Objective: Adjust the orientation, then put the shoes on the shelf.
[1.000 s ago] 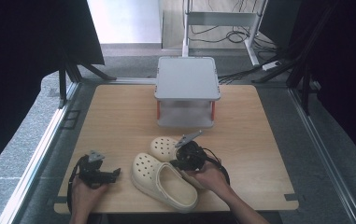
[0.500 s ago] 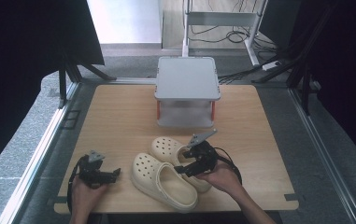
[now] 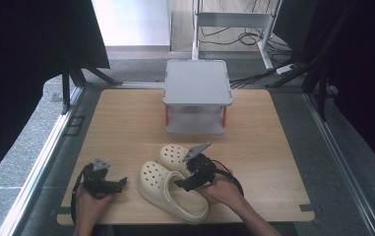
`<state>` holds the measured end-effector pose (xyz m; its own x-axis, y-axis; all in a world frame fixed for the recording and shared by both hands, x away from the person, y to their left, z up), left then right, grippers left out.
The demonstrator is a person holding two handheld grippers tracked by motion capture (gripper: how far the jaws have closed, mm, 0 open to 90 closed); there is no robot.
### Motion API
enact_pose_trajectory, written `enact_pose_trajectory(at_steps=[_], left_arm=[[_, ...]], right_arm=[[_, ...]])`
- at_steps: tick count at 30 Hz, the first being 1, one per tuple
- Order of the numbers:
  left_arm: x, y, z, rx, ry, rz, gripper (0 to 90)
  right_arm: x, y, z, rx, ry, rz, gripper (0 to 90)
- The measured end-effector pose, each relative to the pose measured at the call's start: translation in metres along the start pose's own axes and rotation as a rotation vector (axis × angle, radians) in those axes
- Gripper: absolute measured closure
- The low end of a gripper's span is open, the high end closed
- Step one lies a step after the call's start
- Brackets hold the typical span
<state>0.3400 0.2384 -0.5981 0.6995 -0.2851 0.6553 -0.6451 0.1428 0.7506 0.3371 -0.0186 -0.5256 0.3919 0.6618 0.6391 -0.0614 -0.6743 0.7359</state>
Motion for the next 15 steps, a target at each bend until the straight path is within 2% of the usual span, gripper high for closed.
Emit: enact_pose_trajectory(at_steps=[7, 11, 15], left_arm=[[0.000, 0.000, 0.000, 0.000, 0.000, 0.000, 0.0], [0.000, 0.000, 0.000, 0.000, 0.000, 0.000, 0.0], [0.000, 0.000, 0.000, -0.002, 0.000, 0.001, 0.0]], right_arm=[[-0.001, -0.012, 0.002, -0.002, 0.025, -0.040, 34.6], [-0.001, -0.017, 0.001, -0.019, 0.058, -0.079, 45.9], [-0.002, -0.020, 0.003, -0.045, 0.049, -0.114, 55.8]])
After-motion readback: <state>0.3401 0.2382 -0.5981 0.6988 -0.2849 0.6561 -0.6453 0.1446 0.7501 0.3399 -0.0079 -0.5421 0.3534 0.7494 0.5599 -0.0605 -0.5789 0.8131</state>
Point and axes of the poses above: each handheld gripper's, and its own axes: y roughly backward along the jaws, x roughly out of its top, z roughly to its right, the point moved 10 cm from there along -y, roughly forward along the jaws, and after that the axes turned 9 degrees about x, right-handed, at the moved point
